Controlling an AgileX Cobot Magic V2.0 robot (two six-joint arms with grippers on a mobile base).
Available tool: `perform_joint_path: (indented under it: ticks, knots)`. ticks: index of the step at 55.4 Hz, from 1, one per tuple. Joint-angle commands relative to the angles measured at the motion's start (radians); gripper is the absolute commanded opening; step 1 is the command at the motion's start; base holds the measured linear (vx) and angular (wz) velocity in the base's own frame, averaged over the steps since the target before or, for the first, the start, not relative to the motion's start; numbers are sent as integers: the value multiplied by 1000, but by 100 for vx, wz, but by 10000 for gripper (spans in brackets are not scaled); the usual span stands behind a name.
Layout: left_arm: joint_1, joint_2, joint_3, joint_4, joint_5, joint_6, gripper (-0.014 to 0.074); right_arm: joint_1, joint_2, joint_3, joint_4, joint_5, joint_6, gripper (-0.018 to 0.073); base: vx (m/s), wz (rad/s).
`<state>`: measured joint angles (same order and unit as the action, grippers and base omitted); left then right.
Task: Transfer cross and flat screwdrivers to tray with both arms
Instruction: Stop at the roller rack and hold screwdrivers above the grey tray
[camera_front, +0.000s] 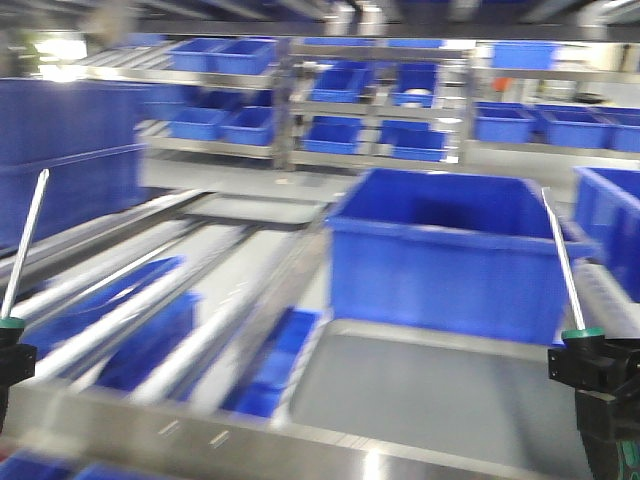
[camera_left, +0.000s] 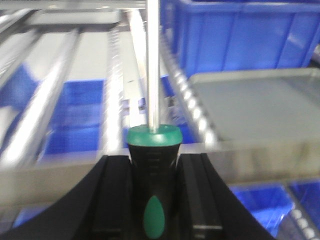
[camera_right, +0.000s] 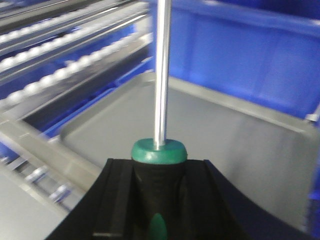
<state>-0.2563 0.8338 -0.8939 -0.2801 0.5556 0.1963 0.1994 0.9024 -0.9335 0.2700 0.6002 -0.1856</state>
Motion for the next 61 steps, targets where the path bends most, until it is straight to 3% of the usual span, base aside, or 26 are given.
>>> perform_joint_path:
  ticks: [1, 31, 61]
  knots:
    - [-4, -11, -31, -21, -87, -10, -3, 2, -12, -32, 6, -82, -4, -8, 34, -52]
    - [-4, -11, -31, -21, -87, -10, -3, 2, -12, -32, 6, -82, -4, -8, 26, -40]
    - [-4, -11, -31, -21, -87, -10, -3, 2, -12, -32, 6, -82, -4, -8, 6, -7]
